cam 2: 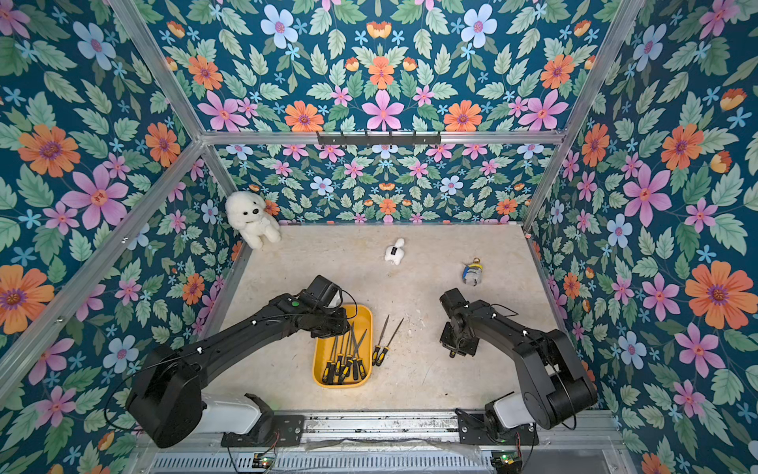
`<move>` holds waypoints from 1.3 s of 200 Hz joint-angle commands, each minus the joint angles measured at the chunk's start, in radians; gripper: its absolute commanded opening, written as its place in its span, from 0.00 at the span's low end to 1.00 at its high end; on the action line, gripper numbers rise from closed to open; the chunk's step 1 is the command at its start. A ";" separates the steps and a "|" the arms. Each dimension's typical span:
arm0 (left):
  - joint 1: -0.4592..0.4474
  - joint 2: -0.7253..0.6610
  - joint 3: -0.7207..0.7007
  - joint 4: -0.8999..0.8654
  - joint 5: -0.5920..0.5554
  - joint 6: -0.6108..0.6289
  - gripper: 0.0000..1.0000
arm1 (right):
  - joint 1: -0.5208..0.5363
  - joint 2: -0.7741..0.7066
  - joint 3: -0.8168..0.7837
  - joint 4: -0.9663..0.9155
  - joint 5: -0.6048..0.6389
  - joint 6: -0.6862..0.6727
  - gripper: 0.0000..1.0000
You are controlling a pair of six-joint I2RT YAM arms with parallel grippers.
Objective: Put the file tool into the storage box
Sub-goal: Pick up the file tool from the center of the board.
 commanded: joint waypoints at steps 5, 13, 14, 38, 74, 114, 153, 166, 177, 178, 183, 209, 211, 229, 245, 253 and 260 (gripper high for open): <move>0.007 0.003 0.033 -0.002 0.001 0.012 0.30 | 0.015 0.000 0.007 0.005 -0.004 -0.037 0.06; 0.008 0.001 0.049 -0.009 0.003 0.013 0.30 | 0.023 -0.019 0.022 -0.011 0.001 -0.048 0.05; 0.008 0.001 0.051 -0.010 0.003 0.014 0.30 | 0.024 -0.021 0.025 -0.013 0.001 -0.050 0.05; 0.008 -0.013 0.100 -0.003 0.038 -0.004 0.32 | 0.094 -0.117 0.067 -0.020 -0.025 -0.101 0.02; 0.006 -0.026 0.133 0.112 0.142 -0.104 0.39 | 0.335 -0.232 0.091 0.050 -0.068 -0.114 0.04; -0.012 -0.007 0.148 0.214 0.193 -0.191 0.45 | 0.482 -0.280 0.035 0.190 -0.094 -0.012 0.05; -0.050 0.034 0.150 0.227 0.183 -0.199 0.47 | 0.539 -0.250 0.048 0.267 -0.103 0.016 0.07; -0.063 0.046 0.148 0.226 0.175 -0.200 0.47 | 0.548 -0.229 0.063 0.277 -0.107 0.016 0.07; -0.071 0.053 0.146 0.227 0.164 -0.205 0.48 | 0.557 -0.210 0.076 0.288 -0.114 0.013 0.07; -0.073 0.053 0.146 0.228 0.164 -0.206 0.48 | 0.558 -0.207 0.078 0.288 -0.116 0.013 0.07; -0.076 0.056 0.145 0.230 0.161 -0.207 0.48 | 0.561 -0.199 0.083 0.293 -0.121 0.012 0.07; -0.084 0.076 0.137 0.236 0.145 -0.219 0.48 | 0.578 -0.147 0.115 0.306 -0.138 0.002 0.06; -0.084 0.078 0.136 0.236 0.144 -0.221 0.48 | 0.580 -0.144 0.118 0.307 -0.140 0.002 0.06; -0.087 0.086 0.136 0.239 0.131 -0.218 0.47 | 0.586 -0.116 0.132 0.315 -0.148 0.001 0.06; -0.088 0.098 0.136 0.227 0.112 -0.212 0.46 | 0.588 -0.103 0.139 0.325 -0.157 0.001 0.06; -0.087 0.102 0.134 0.224 0.108 -0.208 0.46 | 0.589 -0.098 0.142 0.333 -0.165 0.001 0.06; -0.087 0.107 0.132 0.221 0.104 -0.204 0.44 | 0.593 -0.094 0.146 0.333 -0.166 0.000 0.06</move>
